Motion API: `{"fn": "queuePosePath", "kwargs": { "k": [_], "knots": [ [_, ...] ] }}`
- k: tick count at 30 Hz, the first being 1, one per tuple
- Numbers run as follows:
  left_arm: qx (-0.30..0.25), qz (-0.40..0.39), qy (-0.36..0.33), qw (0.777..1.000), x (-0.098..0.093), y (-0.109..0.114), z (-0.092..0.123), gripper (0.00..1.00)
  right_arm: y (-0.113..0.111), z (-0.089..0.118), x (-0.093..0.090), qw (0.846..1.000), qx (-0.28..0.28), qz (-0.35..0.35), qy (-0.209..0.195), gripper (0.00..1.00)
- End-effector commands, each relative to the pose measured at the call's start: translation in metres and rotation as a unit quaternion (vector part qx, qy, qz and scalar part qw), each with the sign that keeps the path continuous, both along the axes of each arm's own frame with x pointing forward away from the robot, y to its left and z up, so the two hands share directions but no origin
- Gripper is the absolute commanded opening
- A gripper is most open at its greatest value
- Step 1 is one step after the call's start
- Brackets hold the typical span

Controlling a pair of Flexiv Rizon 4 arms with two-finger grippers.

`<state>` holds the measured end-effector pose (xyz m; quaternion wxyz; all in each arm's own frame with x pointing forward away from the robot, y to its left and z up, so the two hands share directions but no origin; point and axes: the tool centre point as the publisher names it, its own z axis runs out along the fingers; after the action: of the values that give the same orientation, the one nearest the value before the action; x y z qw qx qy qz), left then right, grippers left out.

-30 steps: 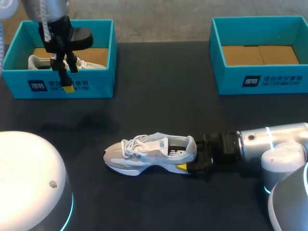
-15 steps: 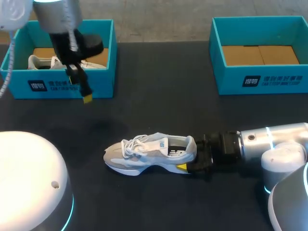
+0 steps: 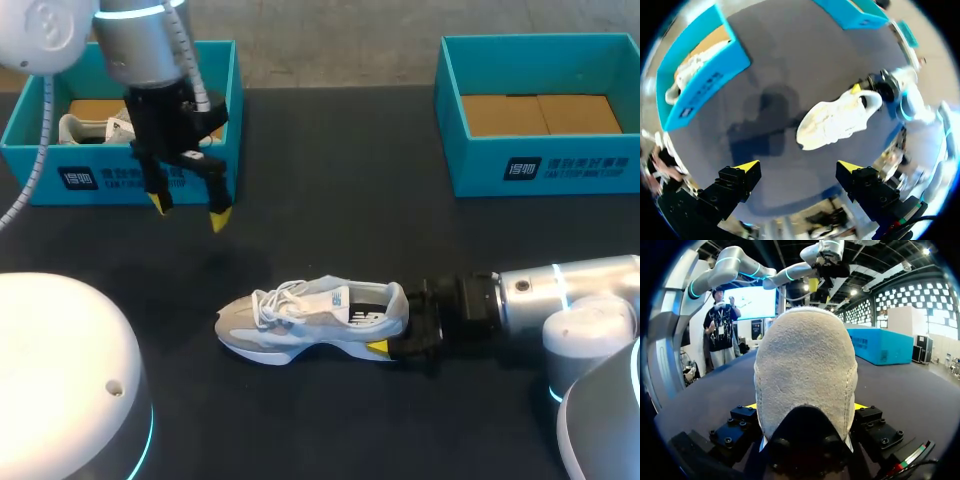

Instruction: Take the shoe out of the shoebox, open the shoe tongue, remove and reinsert the insole, then place the shoe into the shoebox

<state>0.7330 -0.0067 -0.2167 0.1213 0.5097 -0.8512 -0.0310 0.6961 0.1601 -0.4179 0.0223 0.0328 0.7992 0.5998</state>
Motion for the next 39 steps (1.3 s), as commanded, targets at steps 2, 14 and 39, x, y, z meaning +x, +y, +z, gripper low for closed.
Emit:
{"fn": "queuePosePath", "kwargs": {
  "k": [2, 14, 39],
  "knots": [
    [0.028, 0.144, -0.016, 0.989, -0.008, -0.025, -0.011, 1.00, 0.002, -0.001, -0.001, 1.000, -0.002, -0.001, 0.000, 0.00],
    [0.053, 0.150, -0.099, 0.982, -0.016, -0.033, -0.015, 1.00, 0.002, -0.001, -0.001, 1.000, -0.002, -0.001, 0.000, 0.00],
    [0.127, 0.206, -0.027, 0.970, -0.039, -0.143, -0.067, 1.00, 0.002, -0.001, -0.001, 1.000, -0.002, -0.001, 0.000, 0.00]
  ]
}}
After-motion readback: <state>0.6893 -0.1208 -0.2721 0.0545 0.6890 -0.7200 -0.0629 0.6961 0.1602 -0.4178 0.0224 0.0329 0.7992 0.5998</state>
